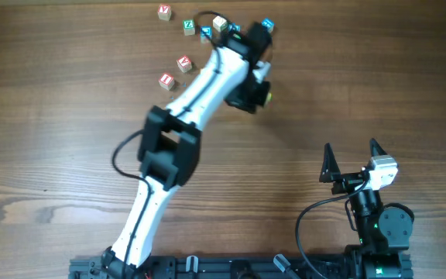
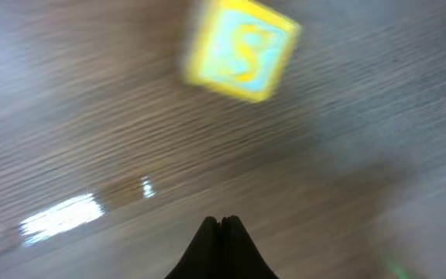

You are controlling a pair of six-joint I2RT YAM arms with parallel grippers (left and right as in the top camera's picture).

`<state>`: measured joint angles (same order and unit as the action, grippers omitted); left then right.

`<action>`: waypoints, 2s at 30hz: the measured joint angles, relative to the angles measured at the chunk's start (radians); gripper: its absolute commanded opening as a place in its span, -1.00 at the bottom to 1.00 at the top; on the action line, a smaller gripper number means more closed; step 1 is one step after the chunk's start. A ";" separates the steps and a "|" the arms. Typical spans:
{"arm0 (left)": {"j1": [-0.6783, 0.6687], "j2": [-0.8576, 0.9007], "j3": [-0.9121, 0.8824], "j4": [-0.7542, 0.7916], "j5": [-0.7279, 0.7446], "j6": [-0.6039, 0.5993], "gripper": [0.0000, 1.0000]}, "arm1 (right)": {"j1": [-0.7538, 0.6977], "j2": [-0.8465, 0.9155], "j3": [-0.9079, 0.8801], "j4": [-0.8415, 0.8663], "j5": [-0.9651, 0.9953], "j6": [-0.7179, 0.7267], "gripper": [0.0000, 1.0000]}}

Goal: Form a circle
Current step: 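Swing the left arm forward over the block cluster, then lower the left gripper and grasp the red I block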

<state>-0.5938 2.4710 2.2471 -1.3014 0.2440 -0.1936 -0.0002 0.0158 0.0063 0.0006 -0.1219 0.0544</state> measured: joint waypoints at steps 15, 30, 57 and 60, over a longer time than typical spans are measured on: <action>-0.095 0.041 -0.003 0.334 -0.261 -0.046 -0.11 | 0.000 0.000 0.000 0.000 0.000 0.000 0.99; -0.074 0.041 -0.003 0.304 -0.312 -0.055 0.15 | 0.000 0.000 0.000 0.000 0.000 0.000 0.99; 0.103 0.043 -0.003 0.312 -0.335 -0.083 0.13 | 0.000 0.000 0.000 0.000 0.000 0.000 0.99; 0.103 0.043 -0.003 0.370 -0.337 -0.102 0.13 | 0.000 0.000 0.000 0.000 0.000 0.000 0.99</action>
<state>-0.4911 2.5137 2.2440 -0.9318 -0.0929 -0.2955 -0.0002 0.0158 0.0063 0.0002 -0.1219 0.0544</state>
